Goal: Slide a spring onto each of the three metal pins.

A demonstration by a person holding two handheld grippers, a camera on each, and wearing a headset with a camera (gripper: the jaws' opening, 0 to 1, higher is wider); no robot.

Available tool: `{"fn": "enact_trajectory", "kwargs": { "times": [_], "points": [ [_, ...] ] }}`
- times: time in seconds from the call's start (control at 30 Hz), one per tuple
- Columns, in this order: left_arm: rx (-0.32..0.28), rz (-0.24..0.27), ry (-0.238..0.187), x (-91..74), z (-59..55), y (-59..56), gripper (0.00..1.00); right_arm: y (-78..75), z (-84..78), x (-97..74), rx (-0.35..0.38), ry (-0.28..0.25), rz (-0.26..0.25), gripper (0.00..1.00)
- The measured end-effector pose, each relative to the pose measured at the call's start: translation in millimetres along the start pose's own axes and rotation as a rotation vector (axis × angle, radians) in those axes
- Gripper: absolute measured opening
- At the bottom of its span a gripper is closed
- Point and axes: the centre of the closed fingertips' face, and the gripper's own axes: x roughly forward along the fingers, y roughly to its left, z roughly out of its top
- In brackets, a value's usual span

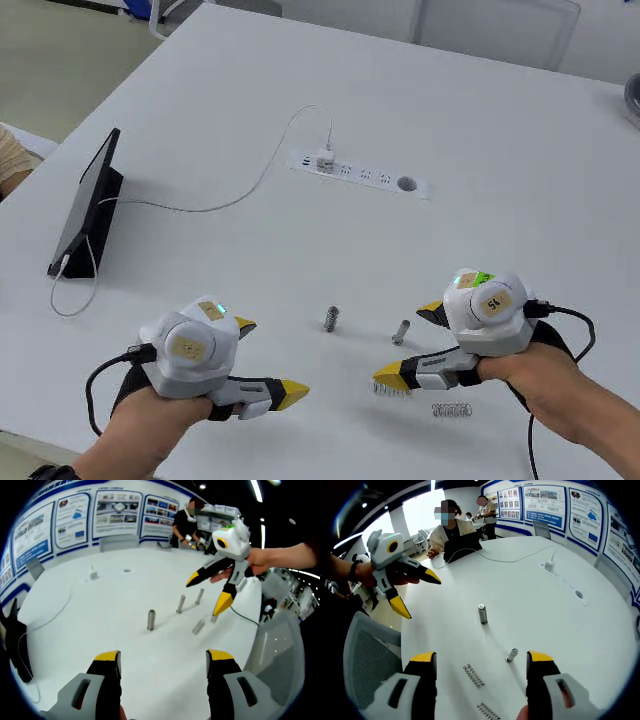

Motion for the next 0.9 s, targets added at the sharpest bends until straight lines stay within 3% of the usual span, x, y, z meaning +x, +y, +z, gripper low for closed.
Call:
{"fn": "enact_trajectory", "kwargs": {
  "times": [0.9],
  "points": [
    [0.003,-0.009,0.008,9.9,6.3,-3.4,0.71,-3.3,-31.8,-27.1,0.126,-0.082,-0.068,0.78]
  ]
}}
